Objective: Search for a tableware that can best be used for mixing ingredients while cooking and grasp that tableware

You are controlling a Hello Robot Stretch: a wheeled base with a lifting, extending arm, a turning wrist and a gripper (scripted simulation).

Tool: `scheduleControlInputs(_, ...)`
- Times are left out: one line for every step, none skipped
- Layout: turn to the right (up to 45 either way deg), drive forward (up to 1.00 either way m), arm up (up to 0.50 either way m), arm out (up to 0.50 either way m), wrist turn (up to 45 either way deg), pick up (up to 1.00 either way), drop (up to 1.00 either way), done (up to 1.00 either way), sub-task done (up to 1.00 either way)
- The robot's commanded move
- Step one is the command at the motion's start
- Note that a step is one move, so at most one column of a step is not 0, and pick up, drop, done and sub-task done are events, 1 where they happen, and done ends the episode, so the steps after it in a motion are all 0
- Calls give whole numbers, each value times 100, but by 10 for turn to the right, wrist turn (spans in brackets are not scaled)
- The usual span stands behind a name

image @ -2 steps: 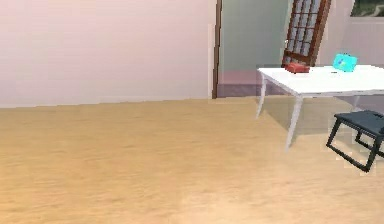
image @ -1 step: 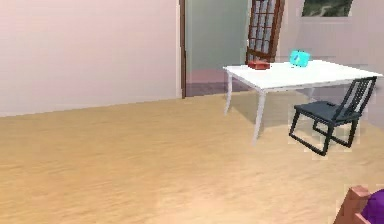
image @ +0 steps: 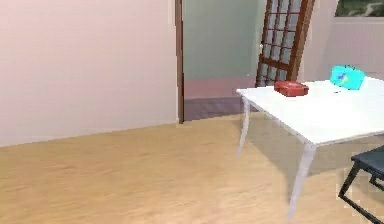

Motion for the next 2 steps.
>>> scheduleControlInputs(0, 100, 0, 0, 0, 0, 0, 0, 0)
scheduleControlInputs(0, 100, 0, 0, 0, 0, 0, 0, 0)
